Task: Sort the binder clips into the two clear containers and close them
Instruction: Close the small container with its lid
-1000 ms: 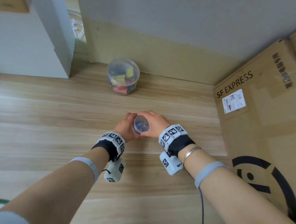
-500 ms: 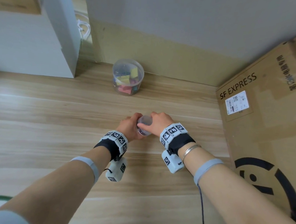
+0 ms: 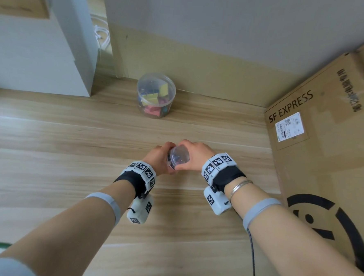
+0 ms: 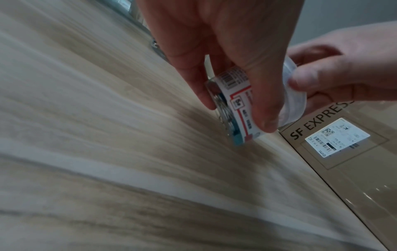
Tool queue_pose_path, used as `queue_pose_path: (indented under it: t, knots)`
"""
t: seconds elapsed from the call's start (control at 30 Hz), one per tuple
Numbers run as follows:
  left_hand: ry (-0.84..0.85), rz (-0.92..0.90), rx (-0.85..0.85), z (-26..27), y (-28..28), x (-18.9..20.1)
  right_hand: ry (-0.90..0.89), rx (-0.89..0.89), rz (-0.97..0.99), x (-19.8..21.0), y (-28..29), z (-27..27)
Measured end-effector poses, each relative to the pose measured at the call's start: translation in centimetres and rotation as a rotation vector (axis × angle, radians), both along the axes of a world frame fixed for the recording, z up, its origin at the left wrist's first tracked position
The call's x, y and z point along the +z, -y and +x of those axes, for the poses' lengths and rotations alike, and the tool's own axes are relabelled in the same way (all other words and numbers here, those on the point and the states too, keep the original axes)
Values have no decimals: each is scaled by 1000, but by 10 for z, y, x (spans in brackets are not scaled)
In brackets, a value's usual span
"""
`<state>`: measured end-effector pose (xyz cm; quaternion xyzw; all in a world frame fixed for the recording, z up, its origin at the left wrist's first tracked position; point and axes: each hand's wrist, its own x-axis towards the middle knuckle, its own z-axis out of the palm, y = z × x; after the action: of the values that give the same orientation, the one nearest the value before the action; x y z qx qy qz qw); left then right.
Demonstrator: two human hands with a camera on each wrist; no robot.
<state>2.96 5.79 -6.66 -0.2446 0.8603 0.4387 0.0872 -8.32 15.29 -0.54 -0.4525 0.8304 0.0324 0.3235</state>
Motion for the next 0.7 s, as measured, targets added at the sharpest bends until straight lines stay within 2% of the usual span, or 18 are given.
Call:
queue_pose_path:
  t: [0.17,0.3,0.37,0.47,0.5,0.7]
  knots:
    - [-20,1,41,-2,-5,-2,-161,-104,157,2,2,3]
    - [-14,-30,-12,-4,-12,-2,-257,-128,242,5,2,6]
    - [1,-37,-35,-2,-13,-3,-201,-149,225,4,-2,1]
    - [14,-28,-16,-1,-9,-3,52,-115,111,3,-12,-4]
    - [12,-29,-6,-2,-7,-3,82,-86,77,5,-14,-3]
    - [12,-38,17,-3,-10,-2,-31,-126,26,-2,-11,2]
